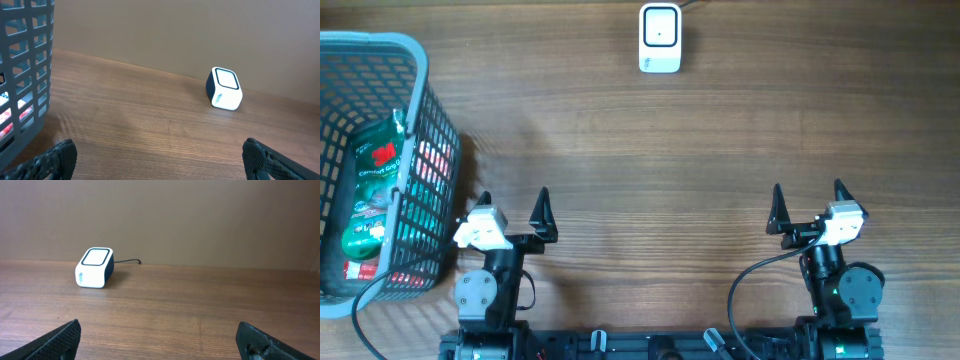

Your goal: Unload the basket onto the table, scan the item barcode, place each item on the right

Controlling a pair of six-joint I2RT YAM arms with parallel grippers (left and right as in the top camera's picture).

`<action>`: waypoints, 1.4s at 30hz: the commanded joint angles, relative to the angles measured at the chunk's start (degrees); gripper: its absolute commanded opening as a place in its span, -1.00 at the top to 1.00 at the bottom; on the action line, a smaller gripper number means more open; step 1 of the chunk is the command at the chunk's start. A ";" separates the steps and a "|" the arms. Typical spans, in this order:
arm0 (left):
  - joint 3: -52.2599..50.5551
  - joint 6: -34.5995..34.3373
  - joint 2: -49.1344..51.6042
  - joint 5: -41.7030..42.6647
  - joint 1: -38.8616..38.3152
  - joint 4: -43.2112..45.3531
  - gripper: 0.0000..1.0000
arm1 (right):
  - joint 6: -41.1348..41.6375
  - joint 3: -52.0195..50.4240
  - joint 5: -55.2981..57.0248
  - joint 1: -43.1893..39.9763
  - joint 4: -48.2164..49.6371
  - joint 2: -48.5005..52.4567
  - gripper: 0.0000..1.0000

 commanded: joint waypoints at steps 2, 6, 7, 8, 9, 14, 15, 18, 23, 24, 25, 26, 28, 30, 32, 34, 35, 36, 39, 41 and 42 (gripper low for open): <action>-0.37 1.14 -0.42 0.90 0.07 0.02 -1.00 | -0.68 -0.07 0.98 -0.13 0.26 -0.35 -1.00; -0.37 1.14 -0.42 0.90 0.07 0.02 -1.00 | -0.66 -0.07 0.98 -0.13 0.26 -0.35 -1.00; -0.37 1.14 -0.42 0.90 0.07 0.02 -1.00 | -0.66 -0.07 0.98 -0.13 0.26 -0.35 -0.99; -0.37 1.14 -0.42 0.90 0.07 0.02 -1.00 | -0.66 -0.07 0.98 -0.13 0.26 -0.35 -1.00; -0.37 1.14 -0.42 0.90 0.07 0.02 -1.00 | -0.66 -0.07 0.98 -0.13 0.26 -0.35 -1.00; -0.39 1.14 -0.42 0.90 0.07 0.04 -1.00 | -0.66 -0.07 0.98 -0.13 0.26 -0.35 -0.99; -0.39 1.14 -0.42 0.90 0.07 0.02 -1.00 | -0.66 -0.07 0.98 -0.13 0.26 -0.35 -1.00; -0.39 1.14 -0.42 0.87 0.07 0.02 -1.00 | -0.66 -0.07 0.98 -0.13 0.26 -0.35 -0.99; -0.37 1.09 -0.42 0.90 0.07 0.04 -1.00 | -0.66 -0.07 0.98 -0.13 0.26 -0.35 -0.99; -0.39 1.09 -0.42 0.87 0.07 0.04 -1.00 | -0.63 -0.07 0.98 -0.13 0.26 -0.35 -0.99; -0.39 1.09 -0.42 0.90 0.07 0.04 -1.00 | -0.63 -0.07 0.98 -0.13 0.28 -0.35 -1.00; -0.39 1.07 -0.42 0.90 0.07 0.04 -1.00 | -0.66 -0.07 0.98 -0.13 0.28 -0.35 -1.00; -0.39 1.05 -0.42 0.96 0.07 0.04 -1.00 | -0.66 -0.07 0.98 -0.13 0.26 -0.35 -0.99; -0.37 0.39 -0.42 1.29 0.07 0.17 -1.00 | -0.66 -0.07 0.98 -0.13 0.26 -0.35 -1.00; -0.37 -2.56 -0.42 2.21 0.07 0.24 -1.00 | -0.66 -0.07 0.98 -0.13 0.26 -0.35 -1.00; -0.37 -3.43 -0.42 2.19 0.07 0.24 -1.00 | -0.66 -0.07 0.98 -0.13 0.26 -0.35 -1.00; -0.37 -3.43 -0.42 2.19 0.07 0.22 -1.00 | -0.66 -0.07 0.98 -0.13 0.26 -0.35 -1.00; -0.37 -3.43 -0.42 2.19 0.07 0.22 -1.00 | -0.66 -0.07 0.98 -0.13 0.26 -0.35 -1.00; -0.37 -3.45 -0.42 2.21 0.07 0.20 -1.00 | -0.66 -0.07 0.98 -0.13 0.26 -0.35 -1.00; -0.37 -3.48 -0.42 2.21 0.07 0.20 -1.00 | -0.66 -0.07 0.98 -0.13 0.26 -0.35 -1.00; -0.37 -4.00 -0.42 2.21 0.07 0.20 -1.00 | -0.66 -0.07 0.98 -0.13 0.26 -0.35 -0.99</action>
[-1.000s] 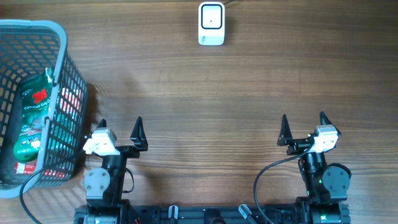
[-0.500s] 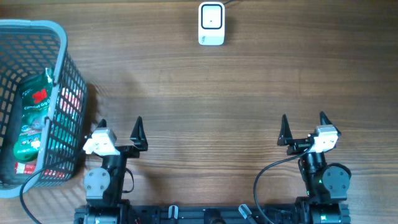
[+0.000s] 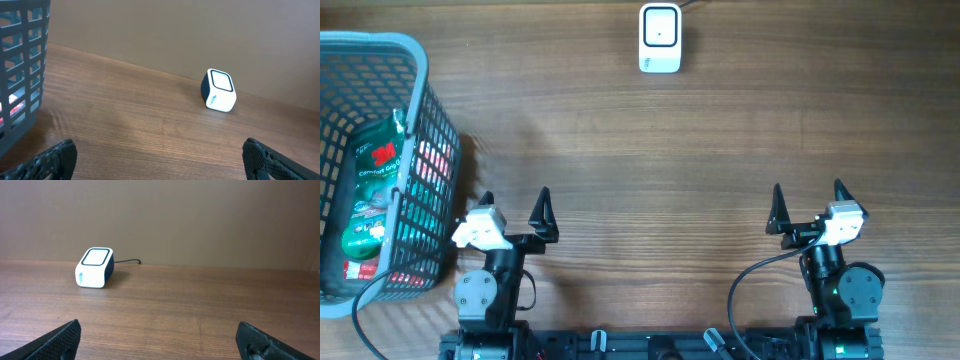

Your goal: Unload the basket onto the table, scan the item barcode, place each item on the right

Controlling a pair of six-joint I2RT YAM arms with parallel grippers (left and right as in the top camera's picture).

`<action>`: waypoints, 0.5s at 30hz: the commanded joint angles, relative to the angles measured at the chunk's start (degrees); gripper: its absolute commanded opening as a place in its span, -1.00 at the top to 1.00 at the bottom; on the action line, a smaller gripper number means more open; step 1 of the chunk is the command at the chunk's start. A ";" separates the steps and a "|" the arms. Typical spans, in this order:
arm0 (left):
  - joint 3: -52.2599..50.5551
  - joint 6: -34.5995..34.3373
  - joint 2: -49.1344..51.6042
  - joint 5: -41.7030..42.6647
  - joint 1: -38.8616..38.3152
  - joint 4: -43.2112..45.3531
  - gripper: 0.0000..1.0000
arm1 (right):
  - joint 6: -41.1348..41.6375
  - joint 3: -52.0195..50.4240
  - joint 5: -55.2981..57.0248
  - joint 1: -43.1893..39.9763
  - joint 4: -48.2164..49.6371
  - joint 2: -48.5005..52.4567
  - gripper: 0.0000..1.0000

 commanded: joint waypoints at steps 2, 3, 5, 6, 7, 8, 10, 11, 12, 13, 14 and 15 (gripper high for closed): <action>-0.37 -2.69 -0.42 1.31 0.07 0.09 -1.00 | -0.66 -0.07 0.98 -0.13 0.26 -0.35 -0.99; -0.37 -2.69 -0.42 1.31 0.07 0.09 -1.00 | -0.68 -0.07 0.98 -0.13 0.26 -0.35 -1.00; -0.37 -2.69 -0.42 1.33 0.07 0.09 -1.00 | -0.66 -0.07 0.98 -0.13 0.26 -0.35 -1.00; -0.37 -2.69 -0.42 1.40 0.07 0.09 -1.00 | -0.66 -0.07 0.98 -0.13 0.26 -0.35 -0.99; -0.37 -2.69 -0.42 2.21 0.07 0.11 -1.00 | -0.66 -0.07 0.98 -0.13 0.26 -0.35 -1.00; -0.37 -2.69 -0.42 3.58 0.07 0.26 -1.00 | -0.63 -0.07 0.98 -0.13 0.26 -0.35 -1.00; -0.37 -2.67 -0.42 4.72 0.07 0.39 -1.00 | -0.66 -0.07 0.98 -0.13 0.26 -0.35 -1.00; -0.37 -2.67 -0.42 4.72 0.07 0.48 -1.00 | -0.63 -0.07 0.98 -0.13 0.26 -0.35 -0.99; -0.35 -2.67 -0.42 4.72 0.07 0.55 -1.00 | -0.66 -0.07 0.98 -0.13 0.26 -0.35 -0.99; 0.00 -2.64 -0.42 4.72 0.07 0.52 -1.00 | -0.66 -0.07 0.98 -0.13 0.26 -0.35 -0.99; 0.52 -2.67 -0.42 4.74 0.07 0.52 -1.00 | -0.63 -0.07 0.98 -0.13 0.26 -0.35 -1.00; 1.38 -2.62 -0.42 5.22 0.07 0.46 -1.00 | -0.63 -0.07 0.98 -0.13 0.26 -0.35 -1.00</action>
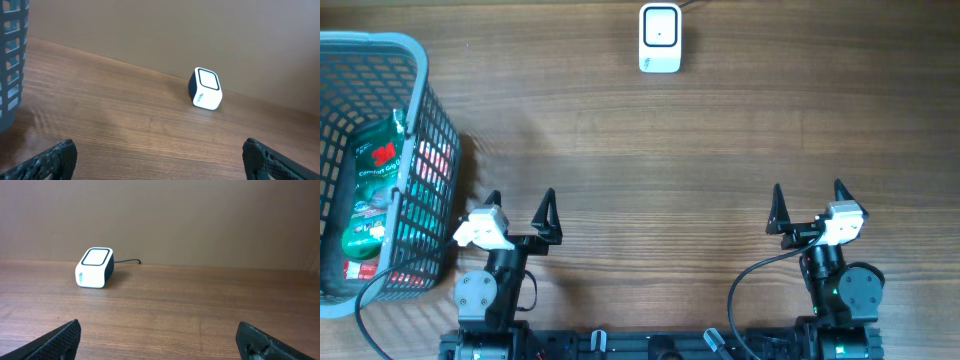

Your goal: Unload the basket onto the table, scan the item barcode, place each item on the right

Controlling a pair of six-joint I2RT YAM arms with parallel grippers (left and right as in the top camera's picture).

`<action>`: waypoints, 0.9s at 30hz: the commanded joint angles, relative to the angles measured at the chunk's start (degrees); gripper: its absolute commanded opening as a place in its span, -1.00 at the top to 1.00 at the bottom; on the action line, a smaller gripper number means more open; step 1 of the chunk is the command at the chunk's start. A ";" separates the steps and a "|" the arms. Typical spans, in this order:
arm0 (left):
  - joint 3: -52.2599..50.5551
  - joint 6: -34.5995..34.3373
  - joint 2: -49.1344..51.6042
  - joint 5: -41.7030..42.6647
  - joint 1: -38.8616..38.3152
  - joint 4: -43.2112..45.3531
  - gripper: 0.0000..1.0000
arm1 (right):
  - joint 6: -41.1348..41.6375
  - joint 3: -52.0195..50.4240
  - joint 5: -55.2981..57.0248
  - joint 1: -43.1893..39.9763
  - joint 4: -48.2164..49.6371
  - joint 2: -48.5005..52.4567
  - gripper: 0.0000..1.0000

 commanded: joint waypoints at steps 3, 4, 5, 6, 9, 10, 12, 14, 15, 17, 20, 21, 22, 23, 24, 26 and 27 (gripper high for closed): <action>2.49 -0.44 -0.42 2.93 0.07 -0.31 -1.00 | -0.66 -0.07 0.96 -0.13 0.26 -0.35 -0.99; 2.54 -0.44 -0.42 2.95 0.07 -0.31 -1.00 | -0.66 -0.07 0.96 -0.13 0.26 -0.35 -0.99; 2.60 -0.46 -0.42 3.17 0.07 -0.31 -1.00 | -0.63 -0.07 0.96 -0.13 0.26 -0.35 -1.00; 2.80 -0.46 -0.42 3.63 0.07 -0.28 -1.00 | -0.66 -0.07 0.96 -0.13 0.26 -0.35 -1.00; 4.52 -0.44 -0.42 5.09 0.07 -0.33 -1.00 | -0.66 -0.07 0.96 -0.13 0.26 -0.35 -0.99; 5.51 -0.44 -0.42 5.09 0.07 -0.35 -1.00 | -0.66 -0.07 0.96 -0.13 0.26 -0.35 -1.00; 7.37 -0.42 -0.42 5.07 0.07 -0.33 -1.00 | -0.68 -0.07 0.96 -0.13 0.26 -0.35 -1.00; 8.48 0.09 -0.42 5.07 0.07 -0.33 -1.00 | -0.66 -0.07 0.96 -0.13 0.26 -0.35 -0.99; 8.83 0.17 -0.42 5.07 0.07 -0.35 -1.00 | -0.66 -0.07 0.96 -0.13 0.26 -0.35 -0.99; 9.79 0.17 -0.42 5.05 0.07 -0.37 -1.00 | -0.66 -0.07 0.96 -0.13 0.26 -0.35 -0.99; 12.00 0.24 -0.35 5.03 0.07 -0.33 -1.00 | -0.66 -0.07 0.96 -0.13 0.26 -0.35 -0.99; 12.96 0.66 -0.04 5.05 0.07 -0.37 -1.00 | -0.66 -0.07 0.96 -0.13 0.26 -0.35 -1.00; 13.86 1.20 0.42 5.05 0.07 -0.76 -1.00 | -0.66 -0.07 0.96 -0.13 0.26 -0.35 -1.00; 14.88 1.53 1.11 5.03 0.07 -1.36 -1.00 | -0.68 -0.07 0.96 -0.13 0.26 -0.35 -0.99; 16.11 1.53 2.32 5.05 0.07 -1.62 -1.00 | -0.66 -0.07 0.96 -0.13 0.26 -0.35 -0.99; 18.45 1.73 5.60 5.03 0.07 -1.62 -1.00 | -0.66 -0.07 0.96 -0.13 0.26 -0.35 -1.00; 19.56 1.70 7.39 5.05 0.07 -1.64 -1.00 | -0.66 -0.07 0.96 -0.13 0.26 -0.35 -0.99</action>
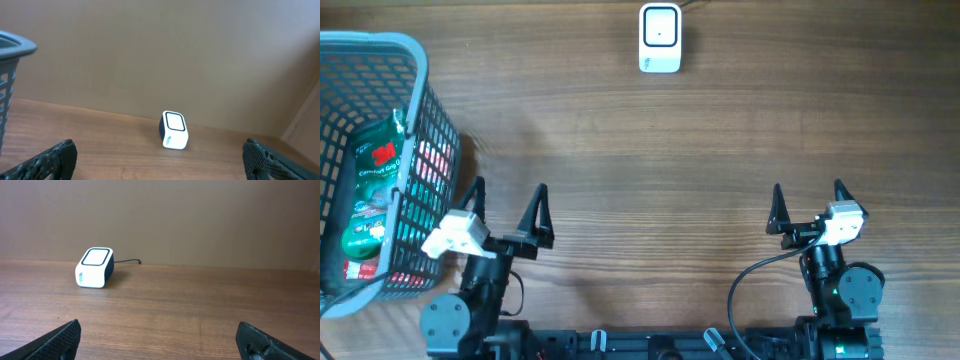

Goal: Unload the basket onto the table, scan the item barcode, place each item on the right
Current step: 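Reach the left gripper into the basket toward the green 3M glove pack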

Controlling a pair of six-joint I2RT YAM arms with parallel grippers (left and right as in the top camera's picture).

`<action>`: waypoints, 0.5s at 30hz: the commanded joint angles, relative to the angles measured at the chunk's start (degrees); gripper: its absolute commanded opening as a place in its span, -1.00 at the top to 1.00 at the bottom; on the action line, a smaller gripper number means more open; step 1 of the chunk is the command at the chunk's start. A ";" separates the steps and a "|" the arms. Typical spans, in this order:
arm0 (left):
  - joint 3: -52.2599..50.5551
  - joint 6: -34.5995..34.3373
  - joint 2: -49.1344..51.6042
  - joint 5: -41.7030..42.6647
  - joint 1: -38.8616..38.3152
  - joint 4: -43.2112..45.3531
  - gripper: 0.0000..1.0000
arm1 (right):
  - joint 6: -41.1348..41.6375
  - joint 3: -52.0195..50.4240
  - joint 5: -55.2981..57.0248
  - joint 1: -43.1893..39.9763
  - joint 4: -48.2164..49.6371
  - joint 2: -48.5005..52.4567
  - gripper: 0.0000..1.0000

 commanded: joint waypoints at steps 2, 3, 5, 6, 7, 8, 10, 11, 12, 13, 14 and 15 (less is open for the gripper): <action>5.66 1.97 7.82 0.90 0.07 0.09 -1.00 | -0.66 -0.07 0.98 -0.13 0.26 -0.35 -0.99; 8.17 3.23 11.26 0.90 0.07 -0.22 -1.00 | -0.66 -0.07 0.98 -0.13 0.26 -0.35 -1.00; 13.94 4.50 17.27 0.85 0.09 -1.62 -1.00 | -0.66 -0.07 0.98 -0.13 0.26 -0.35 -0.99; 18.21 4.92 20.90 0.55 0.07 -2.84 -1.00 | -0.66 -0.07 0.98 -0.13 0.26 -0.35 -0.99; 23.15 4.90 24.37 -1.62 0.07 -5.55 -1.00 | -0.66 -0.07 0.98 -0.13 0.26 -0.35 -0.99; 28.17 4.90 27.39 -4.39 0.07 -9.33 -1.00 | -0.68 -0.07 0.98 -0.13 0.26 -0.35 -0.99; 40.44 4.85 33.48 -6.47 0.07 -19.34 -1.00 | -0.68 -0.07 0.98 -0.13 0.26 -0.35 -1.00; 43.41 4.85 34.75 -4.70 0.07 -22.53 -1.00 | -0.66 -0.07 0.98 -0.13 0.26 -0.35 -0.99; 44.85 4.83 35.52 -1.42 0.07 -25.81 -1.00 | -0.66 -0.07 0.98 -0.13 0.26 -0.35 -0.99; 44.78 4.87 35.69 0.48 0.07 -28.52 -1.00 | -0.66 -0.07 0.98 -0.13 0.26 -0.35 -0.99; 44.74 4.90 36.00 0.46 0.07 -29.27 -1.00 | -0.66 -0.07 0.98 -0.13 0.26 -0.35 -0.99; 44.76 4.87 36.02 0.04 0.11 -28.79 -1.00 | -0.66 -0.07 0.98 -0.13 0.26 -0.35 -0.99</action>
